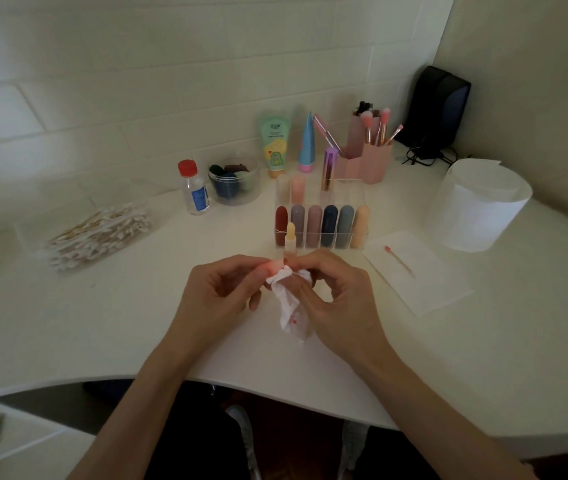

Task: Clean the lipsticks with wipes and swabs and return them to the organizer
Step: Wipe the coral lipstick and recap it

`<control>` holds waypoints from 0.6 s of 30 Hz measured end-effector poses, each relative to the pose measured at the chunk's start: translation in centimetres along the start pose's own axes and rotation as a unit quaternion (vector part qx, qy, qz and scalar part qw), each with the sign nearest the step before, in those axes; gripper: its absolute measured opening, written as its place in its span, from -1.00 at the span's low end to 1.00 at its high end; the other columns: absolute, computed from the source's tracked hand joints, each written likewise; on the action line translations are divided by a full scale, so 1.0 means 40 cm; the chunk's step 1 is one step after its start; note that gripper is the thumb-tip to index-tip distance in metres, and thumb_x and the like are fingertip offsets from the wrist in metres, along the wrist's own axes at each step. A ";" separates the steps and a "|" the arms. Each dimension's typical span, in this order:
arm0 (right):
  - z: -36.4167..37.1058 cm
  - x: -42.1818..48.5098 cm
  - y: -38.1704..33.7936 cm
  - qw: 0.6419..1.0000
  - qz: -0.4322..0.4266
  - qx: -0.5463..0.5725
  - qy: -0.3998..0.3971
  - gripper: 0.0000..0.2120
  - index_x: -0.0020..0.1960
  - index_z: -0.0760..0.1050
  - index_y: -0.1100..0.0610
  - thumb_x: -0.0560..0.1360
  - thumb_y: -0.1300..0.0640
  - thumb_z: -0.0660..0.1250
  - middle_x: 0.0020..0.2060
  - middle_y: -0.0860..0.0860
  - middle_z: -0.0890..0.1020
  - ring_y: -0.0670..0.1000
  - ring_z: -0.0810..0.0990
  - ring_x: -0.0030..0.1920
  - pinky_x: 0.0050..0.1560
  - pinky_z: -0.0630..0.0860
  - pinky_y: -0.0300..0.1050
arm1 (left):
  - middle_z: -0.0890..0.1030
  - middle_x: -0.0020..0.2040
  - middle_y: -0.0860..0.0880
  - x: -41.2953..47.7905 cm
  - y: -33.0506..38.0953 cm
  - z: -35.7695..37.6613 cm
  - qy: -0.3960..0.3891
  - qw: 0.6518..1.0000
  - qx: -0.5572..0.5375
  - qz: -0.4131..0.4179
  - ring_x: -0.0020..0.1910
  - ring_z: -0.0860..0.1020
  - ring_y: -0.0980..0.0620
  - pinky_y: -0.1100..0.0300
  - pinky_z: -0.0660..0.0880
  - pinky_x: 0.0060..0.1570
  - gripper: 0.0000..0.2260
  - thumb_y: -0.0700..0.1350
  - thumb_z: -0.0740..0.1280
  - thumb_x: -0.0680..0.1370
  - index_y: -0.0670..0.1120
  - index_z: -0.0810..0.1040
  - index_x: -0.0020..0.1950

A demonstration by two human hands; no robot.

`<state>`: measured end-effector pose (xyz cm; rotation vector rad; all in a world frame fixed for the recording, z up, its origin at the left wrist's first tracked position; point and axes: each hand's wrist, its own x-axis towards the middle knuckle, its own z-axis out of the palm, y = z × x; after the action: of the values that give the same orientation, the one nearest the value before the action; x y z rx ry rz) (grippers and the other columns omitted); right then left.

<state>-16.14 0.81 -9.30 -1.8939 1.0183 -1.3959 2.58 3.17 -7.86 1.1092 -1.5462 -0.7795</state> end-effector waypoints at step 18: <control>0.007 -0.002 -0.002 0.994 0.097 0.033 -0.024 -0.67 0.16 0.69 0.17 0.52 -0.03 0.46 -0.03 0.04 0.73 0.00 0.70 -0.01 0.09 0.66 -0.09 | 0.70 0.02 0.09 -0.009 -0.001 -0.005 0.081 0.986 0.106 0.102 -0.09 0.67 0.01 0.13 0.57 -0.30 -0.85 -0.16 0.48 0.48 -0.05 0.71 0.05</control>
<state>-15.86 0.94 -9.35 -1.7217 1.0872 -1.2509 2.79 3.50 -7.99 1.1156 -1.6001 -0.3840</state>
